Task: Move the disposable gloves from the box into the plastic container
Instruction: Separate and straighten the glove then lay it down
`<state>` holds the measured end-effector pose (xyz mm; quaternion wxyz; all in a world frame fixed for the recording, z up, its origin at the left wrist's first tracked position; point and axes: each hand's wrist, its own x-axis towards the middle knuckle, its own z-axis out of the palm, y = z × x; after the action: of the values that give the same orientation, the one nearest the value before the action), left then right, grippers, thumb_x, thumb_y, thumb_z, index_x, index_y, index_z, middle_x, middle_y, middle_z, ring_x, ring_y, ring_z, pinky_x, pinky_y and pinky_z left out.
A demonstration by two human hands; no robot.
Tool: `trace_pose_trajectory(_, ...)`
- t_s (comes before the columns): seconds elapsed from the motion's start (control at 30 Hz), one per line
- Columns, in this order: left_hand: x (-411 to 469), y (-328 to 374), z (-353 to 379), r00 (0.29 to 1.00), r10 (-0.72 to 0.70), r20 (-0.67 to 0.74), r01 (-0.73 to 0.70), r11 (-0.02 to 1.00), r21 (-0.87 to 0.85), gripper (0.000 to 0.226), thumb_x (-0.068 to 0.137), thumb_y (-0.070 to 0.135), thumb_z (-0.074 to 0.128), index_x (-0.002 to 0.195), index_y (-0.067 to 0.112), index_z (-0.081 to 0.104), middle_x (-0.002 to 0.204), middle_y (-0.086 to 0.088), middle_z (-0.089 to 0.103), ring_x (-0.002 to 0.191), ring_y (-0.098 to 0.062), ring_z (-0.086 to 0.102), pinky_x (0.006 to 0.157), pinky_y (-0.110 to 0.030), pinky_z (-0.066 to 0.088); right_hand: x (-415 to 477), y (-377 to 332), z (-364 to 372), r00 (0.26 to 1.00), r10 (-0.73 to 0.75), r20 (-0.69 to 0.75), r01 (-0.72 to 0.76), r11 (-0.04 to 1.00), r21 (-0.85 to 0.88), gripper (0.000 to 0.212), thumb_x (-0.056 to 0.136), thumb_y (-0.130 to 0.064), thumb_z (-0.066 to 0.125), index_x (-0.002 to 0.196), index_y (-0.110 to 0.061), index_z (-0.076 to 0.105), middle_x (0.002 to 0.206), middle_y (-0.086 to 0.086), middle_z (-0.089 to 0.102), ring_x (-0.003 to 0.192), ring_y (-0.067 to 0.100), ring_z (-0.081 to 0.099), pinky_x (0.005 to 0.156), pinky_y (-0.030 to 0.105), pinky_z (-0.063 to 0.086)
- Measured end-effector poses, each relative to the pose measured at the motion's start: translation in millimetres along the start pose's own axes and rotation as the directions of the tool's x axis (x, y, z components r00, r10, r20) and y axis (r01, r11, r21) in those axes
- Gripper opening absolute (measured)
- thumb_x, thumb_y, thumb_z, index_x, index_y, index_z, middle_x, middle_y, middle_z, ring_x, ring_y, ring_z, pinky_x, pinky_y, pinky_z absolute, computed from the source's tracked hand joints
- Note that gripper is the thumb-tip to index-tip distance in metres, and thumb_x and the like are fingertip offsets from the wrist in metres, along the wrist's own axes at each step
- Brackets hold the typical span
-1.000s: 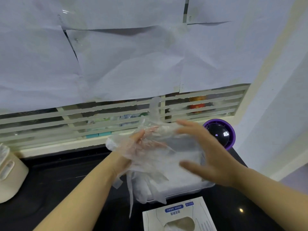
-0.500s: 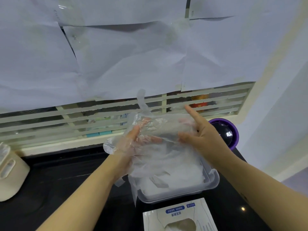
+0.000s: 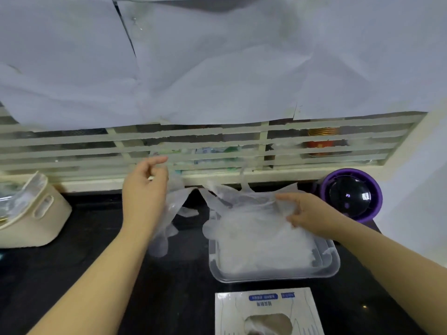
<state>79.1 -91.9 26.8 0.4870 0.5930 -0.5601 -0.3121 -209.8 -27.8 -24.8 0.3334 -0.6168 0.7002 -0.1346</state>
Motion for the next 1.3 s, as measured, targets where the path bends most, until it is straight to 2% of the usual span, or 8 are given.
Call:
trace_pose_trajectory(0.1, 0.8, 22.3, 5.2, 0.952, 0.305, 0.014, -0.297, 0.914, 0.278, 0.018, 0.095, 0.017, 0.054, 0.107, 0.026, 0.064, 0.079, 0.013, 0.051, 0.061, 0.002, 0.046, 0.055, -0.007, 0.034, 9.5, 1.7, 6.0, 0.997, 0.034, 0.067, -0.028, 0.995, -0.098, 0.057, 0.094, -0.006, 0.052, 0.142, -0.035, 0.039, 0.106, -0.008, 0.055, 0.064, 0.008, 0.055, 0.053, 0.018, 0.047)
trace_pose_trajectory(0.2, -3.2, 43.2, 28.4, 0.821, 0.417, 0.391, -0.567, 0.682, 0.462, 0.023, 0.097, 0.023, 0.053, 0.117, 0.029, 0.061, 0.097, 0.016, 0.049, 0.076, 0.001, 0.045, 0.065, -0.007, 0.036, 14.2, -2.0, 13.3, 0.99, 0.072, 0.123, -0.044, 0.975, -0.219, 0.057, 0.096, -0.004, 0.044, 0.146, -0.031, 0.034, 0.109, -0.002, 0.061, 0.068, 0.007, 0.053, 0.066, 0.019, 0.041)
trace_pose_trajectory(0.3, -17.4, 38.3, 69.2, 0.616, 0.134, 0.776, -0.737, 0.447, 0.508, 0.03, 0.099, 0.032, 0.047, 0.129, 0.034, 0.054, 0.123, 0.009, 0.053, 0.1, -0.012, 0.057, 0.082, -0.027, 0.05, 21.0, -4.0, 21.0, 0.979, 0.127, 0.159, -0.057, 0.922, -0.383, 0.059, 0.096, -0.001, 0.041, 0.149, -0.025, 0.03, 0.125, 0.009, 0.059, 0.098, 0.022, 0.061, 0.092, 0.034, 0.046)
trace_pose_trajectory(0.43, -34.6, 2.4, 109.5, 0.458, -0.212, 0.863, -0.834, 0.234, 0.5, 0.044, 0.097, 0.028, 0.054, 0.14, 0.021, 0.046, 0.134, -0.006, 0.053, 0.117, -0.025, 0.055, 0.084, -0.035, 0.044, 21.0, -4.3, 22.0, 0.975, 0.142, 0.173, -0.047, 0.886, -0.461, 0.064, 0.095, -0.004, 0.048, 0.151, -0.025, 0.026, 0.147, 0.007, 0.04, 0.127, 0.027, 0.047, 0.101, 0.035, 0.043)
trace_pose_trajectory(0.67, -30.7, -25.0, 144.9, 0.439, -0.416, 0.797, -0.812, 0.196, 0.549, 0.051, 0.097, 0.028, 0.057, 0.143, 0.013, 0.042, 0.137, -0.01, 0.051, 0.122, -0.029, 0.053, 0.087, -0.037, 0.044, 4.9, -16.7, 18.5, 0.973, -0.127, -0.191, -0.016, 0.792, -0.61, 0.052, 0.095, -0.027, 0.053, 0.144, -0.028, 0.036, 0.146, 0.003, 0.033, 0.13, 0.025, 0.032, 0.105, 0.036, 0.032)
trace_pose_trajectory(0.8, -31.9, -37.0, 153.4, 0.403, -0.474, 0.783, -0.817, 0.2, 0.541, 0.05, 0.094, 0.029, 0.061, 0.139, 0.015, 0.045, 0.124, -0.004, 0.06, 0.115, -0.025, 0.058, 0.086, -0.035, 0.045, 17.0, -22.1, 47.2, 0.993, -0.1, 0.059, 0.115, 0.877, -0.467, 0.049, 0.092, -0.024, 0.06, 0.138, -0.019, 0.044, 0.139, 0.004, 0.043, 0.126, 0.023, 0.038, 0.101, 0.036, 0.039)
trace_pose_trajectory(0.93, -31.6, -48.9, 154.0, 0.386, -0.478, 0.789, -0.805, 0.242, 0.541, 0.057, 0.093, 0.032, 0.061, 0.143, 0.019, 0.039, 0.127, -0.002, 0.058, 0.116, -0.024, 0.056, 0.081, -0.034, 0.042, 28.8, 2.4, 70.9, 0.949, 0.086, 0.302, 0.052, 0.906, -0.421, 0.093, 0.084, -0.041, 0.069, 0.153, -0.018, 0.009, 0.153, 0.011, 0.023, 0.138, 0.031, 0.022, 0.11, 0.045, 0.032)
trace_pose_trajectory(1.3, -28.3, -64.1, 162.5, 0.428, -0.546, 0.72, -0.704, 0.298, 0.644, 0.086, 0.073, 0.035, 0.078, 0.139, 0.019, 0.026, 0.119, -0.005, 0.051, 0.107, -0.028, 0.058, 0.081, -0.04, 0.057, 35.9, 24.5, 82.8, 0.867, 0.246, 0.432, 0.003, 0.867, -0.499, 0.102, 0.087, -0.061, 0.053, 0.148, -0.031, -0.024, 0.155, 0.008, -0.032, 0.142, 0.035, -0.028, 0.113, 0.061, 0.002)
